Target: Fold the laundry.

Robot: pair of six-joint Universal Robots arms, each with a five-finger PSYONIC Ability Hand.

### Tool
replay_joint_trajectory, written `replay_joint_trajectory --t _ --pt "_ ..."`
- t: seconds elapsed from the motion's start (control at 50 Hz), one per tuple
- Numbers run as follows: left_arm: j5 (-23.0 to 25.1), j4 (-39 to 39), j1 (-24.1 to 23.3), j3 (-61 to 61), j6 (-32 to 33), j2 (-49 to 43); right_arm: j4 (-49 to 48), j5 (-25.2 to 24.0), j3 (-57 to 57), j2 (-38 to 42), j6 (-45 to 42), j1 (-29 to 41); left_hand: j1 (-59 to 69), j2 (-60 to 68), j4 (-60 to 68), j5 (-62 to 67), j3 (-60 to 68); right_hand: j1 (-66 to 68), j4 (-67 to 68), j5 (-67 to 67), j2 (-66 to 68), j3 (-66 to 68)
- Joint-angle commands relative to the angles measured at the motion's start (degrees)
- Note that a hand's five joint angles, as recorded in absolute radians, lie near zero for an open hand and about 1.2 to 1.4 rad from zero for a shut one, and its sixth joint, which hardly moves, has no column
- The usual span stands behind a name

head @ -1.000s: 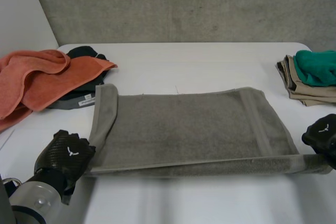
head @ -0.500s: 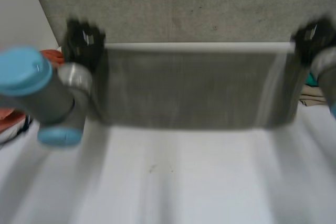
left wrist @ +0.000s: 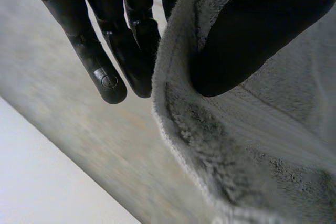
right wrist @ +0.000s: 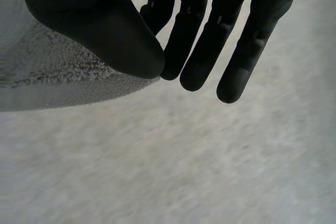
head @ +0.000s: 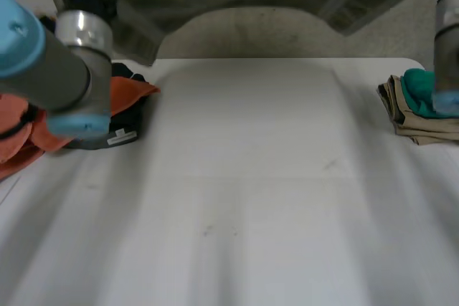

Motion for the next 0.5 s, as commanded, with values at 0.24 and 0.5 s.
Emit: replay_joint_trajectory --t 0.24,0.5 --pt "1.1 7.0 -3.1 -28.4 -3.6 -6.4 15.7 -2.3 18.7 8.2 -0.2 -0.7 12.9 11.3 11.1 13.6 11.5 11.6 11.3 10.3 12.5 11.8" --pt "0.6 -8.1 -5.6 -54.5 -0.7 18.2 40.2 -6.9 42.5 -16.3 -16.0 -11.0 12.9 11.3 11.1 13.6 11.5 11.6 11.3 10.3 12.5 11.8"
